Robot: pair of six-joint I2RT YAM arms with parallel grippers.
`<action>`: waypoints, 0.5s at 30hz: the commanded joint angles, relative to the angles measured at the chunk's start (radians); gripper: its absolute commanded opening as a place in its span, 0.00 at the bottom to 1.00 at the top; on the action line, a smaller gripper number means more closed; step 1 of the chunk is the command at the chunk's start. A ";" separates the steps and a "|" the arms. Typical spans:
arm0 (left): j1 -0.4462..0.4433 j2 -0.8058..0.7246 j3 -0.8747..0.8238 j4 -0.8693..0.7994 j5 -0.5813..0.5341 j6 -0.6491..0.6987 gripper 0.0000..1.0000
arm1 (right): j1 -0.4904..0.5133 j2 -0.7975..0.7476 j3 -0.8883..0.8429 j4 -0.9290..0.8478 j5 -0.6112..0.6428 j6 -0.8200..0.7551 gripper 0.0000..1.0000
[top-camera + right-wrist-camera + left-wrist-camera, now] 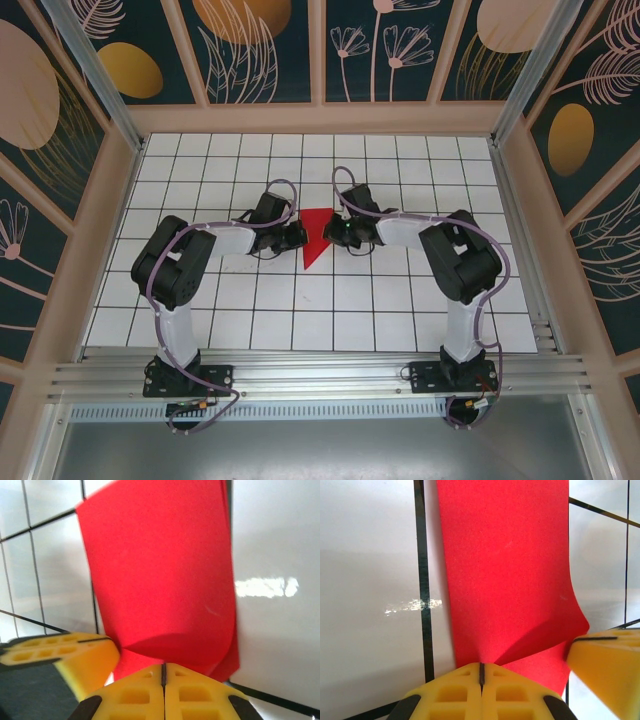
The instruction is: Fold a paper plane with a square sheet of paper (pick it up from the middle)
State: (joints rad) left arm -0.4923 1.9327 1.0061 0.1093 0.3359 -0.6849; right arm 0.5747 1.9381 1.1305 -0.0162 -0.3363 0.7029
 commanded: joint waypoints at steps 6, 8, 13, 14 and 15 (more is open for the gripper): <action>0.003 0.009 -0.014 -0.069 -0.061 0.025 0.03 | -0.012 0.043 0.043 -0.036 0.018 -0.028 0.06; 0.003 0.008 -0.015 -0.069 -0.063 0.025 0.03 | -0.017 0.049 0.040 -0.046 0.034 -0.029 0.06; 0.003 0.010 -0.014 -0.069 -0.067 0.025 0.03 | -0.022 0.050 0.007 -0.063 0.072 -0.017 0.06; 0.003 0.011 -0.014 -0.069 -0.066 0.025 0.03 | -0.022 0.047 -0.004 -0.062 0.075 -0.011 0.06; 0.003 0.010 -0.015 -0.069 -0.066 0.025 0.03 | -0.022 0.045 -0.017 -0.057 0.074 -0.005 0.06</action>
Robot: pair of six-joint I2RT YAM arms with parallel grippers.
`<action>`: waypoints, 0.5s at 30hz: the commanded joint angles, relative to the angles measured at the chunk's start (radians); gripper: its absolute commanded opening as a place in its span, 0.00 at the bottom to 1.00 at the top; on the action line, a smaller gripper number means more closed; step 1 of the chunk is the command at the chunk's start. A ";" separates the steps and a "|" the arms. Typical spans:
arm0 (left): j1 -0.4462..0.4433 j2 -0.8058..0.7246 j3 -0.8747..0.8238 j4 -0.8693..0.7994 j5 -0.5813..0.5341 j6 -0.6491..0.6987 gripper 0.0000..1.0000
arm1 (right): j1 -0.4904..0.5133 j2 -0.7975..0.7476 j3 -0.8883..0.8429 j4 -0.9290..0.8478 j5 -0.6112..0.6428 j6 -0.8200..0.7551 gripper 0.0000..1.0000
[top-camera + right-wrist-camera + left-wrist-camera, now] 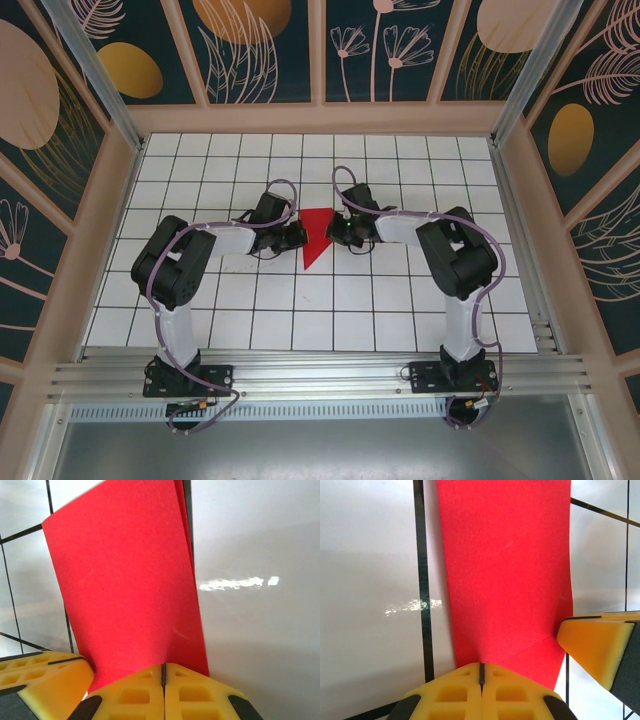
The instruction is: Fold a paper plane with a square sheet of paper (pick it up from the middle)
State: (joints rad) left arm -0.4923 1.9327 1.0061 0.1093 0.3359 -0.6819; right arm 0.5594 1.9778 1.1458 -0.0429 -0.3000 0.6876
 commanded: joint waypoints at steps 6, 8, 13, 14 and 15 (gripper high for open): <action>0.003 0.007 -0.014 -0.071 -0.066 0.027 0.03 | -0.079 -0.055 -0.095 0.019 0.011 0.037 0.06; 0.002 0.009 -0.014 -0.071 -0.066 0.027 0.03 | -0.085 -0.094 -0.091 0.024 0.021 0.028 0.06; 0.003 0.008 -0.011 -0.068 -0.060 0.027 0.03 | -0.071 -0.149 -0.074 0.041 -0.001 -0.008 0.09; 0.003 0.007 -0.009 -0.068 -0.057 0.027 0.03 | -0.061 -0.150 -0.073 0.041 -0.008 -0.016 0.09; 0.003 0.008 -0.009 -0.068 -0.057 0.027 0.03 | -0.049 -0.150 -0.073 0.043 -0.015 -0.023 0.10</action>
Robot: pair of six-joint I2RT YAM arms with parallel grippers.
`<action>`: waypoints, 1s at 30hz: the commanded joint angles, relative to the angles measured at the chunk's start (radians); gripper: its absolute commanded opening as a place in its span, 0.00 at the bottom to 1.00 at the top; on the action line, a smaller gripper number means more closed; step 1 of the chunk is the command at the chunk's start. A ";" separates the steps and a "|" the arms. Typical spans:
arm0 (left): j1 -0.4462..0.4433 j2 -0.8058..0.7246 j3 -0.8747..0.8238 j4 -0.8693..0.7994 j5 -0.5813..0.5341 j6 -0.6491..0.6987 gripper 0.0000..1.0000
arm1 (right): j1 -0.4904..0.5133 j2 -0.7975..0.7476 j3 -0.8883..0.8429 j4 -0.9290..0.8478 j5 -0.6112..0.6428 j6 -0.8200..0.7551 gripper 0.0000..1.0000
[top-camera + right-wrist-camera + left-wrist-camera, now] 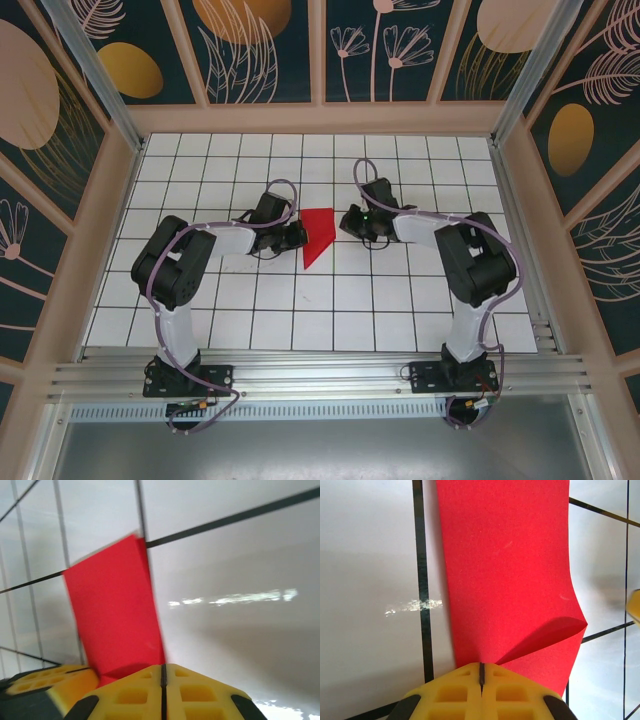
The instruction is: Fold a paper plane with a square sheet of paper (pick it up from the middle)
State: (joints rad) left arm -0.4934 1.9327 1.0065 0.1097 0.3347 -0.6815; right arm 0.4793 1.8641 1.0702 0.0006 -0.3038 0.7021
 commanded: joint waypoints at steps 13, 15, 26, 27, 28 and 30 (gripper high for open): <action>0.004 -0.008 0.002 -0.065 -0.036 0.029 0.04 | 0.115 0.088 0.043 0.018 -0.088 -0.032 0.10; 0.004 -0.015 0.004 -0.063 -0.028 0.028 0.05 | 0.116 0.100 0.043 0.013 -0.079 -0.031 0.10; -0.012 -0.172 -0.077 0.030 0.040 -0.050 0.29 | 0.109 0.122 0.002 0.037 -0.049 0.045 0.09; -0.019 -0.191 -0.096 0.038 0.041 -0.060 0.30 | 0.109 0.122 0.002 0.037 -0.045 0.052 0.09; -0.026 -0.206 -0.112 0.046 0.042 -0.068 0.30 | 0.109 0.122 0.000 0.038 -0.040 0.061 0.09; -0.043 -0.213 -0.134 0.054 0.050 -0.082 0.29 | 0.107 0.122 0.000 0.036 -0.034 0.070 0.09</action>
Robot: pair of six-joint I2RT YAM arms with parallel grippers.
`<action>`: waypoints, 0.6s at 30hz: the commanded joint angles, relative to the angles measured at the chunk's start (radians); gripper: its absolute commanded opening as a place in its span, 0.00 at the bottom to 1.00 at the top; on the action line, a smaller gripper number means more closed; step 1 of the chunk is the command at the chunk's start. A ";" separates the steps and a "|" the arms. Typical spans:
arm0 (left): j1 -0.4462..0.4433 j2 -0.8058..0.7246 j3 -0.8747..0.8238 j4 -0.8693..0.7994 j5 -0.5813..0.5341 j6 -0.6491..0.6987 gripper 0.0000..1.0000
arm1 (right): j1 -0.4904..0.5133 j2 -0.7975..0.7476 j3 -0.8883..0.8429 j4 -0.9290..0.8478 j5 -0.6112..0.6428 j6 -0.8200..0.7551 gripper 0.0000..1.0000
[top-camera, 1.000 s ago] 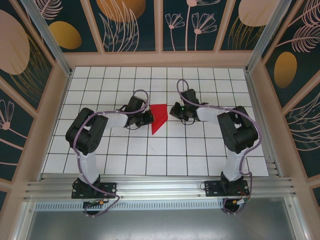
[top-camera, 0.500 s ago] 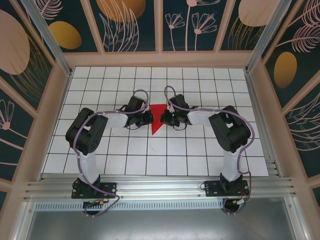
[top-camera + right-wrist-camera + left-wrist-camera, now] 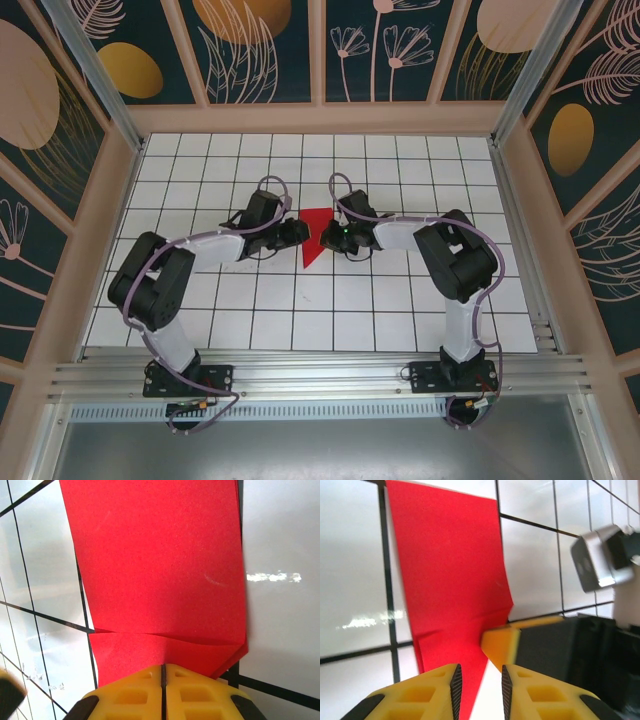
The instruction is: Fold a paper plane with a square sheet of paper (pick it up from the middle)
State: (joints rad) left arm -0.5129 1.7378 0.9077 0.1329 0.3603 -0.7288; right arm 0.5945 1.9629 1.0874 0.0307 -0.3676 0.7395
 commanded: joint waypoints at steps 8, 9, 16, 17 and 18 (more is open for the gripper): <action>-0.070 0.006 -0.077 0.040 0.021 -0.054 0.20 | -0.013 0.030 -0.024 0.010 0.035 0.064 0.08; -0.070 0.016 -0.079 0.042 0.022 -0.052 0.19 | -0.012 0.031 -0.024 0.009 0.035 0.064 0.08; -0.071 0.059 -0.071 0.015 -0.011 -0.037 0.16 | -0.015 0.039 -0.026 0.003 0.035 0.064 0.08; -0.070 0.061 -0.069 0.009 -0.018 -0.035 0.16 | -0.016 0.040 -0.025 0.001 0.036 0.065 0.08; -0.070 0.063 -0.069 0.004 -0.029 -0.034 0.16 | -0.016 0.040 -0.026 0.002 0.035 0.063 0.08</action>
State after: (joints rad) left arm -0.5846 1.7870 0.8410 0.1524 0.3649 -0.7689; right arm 0.5903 1.9648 1.0813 0.0490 -0.3672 0.7925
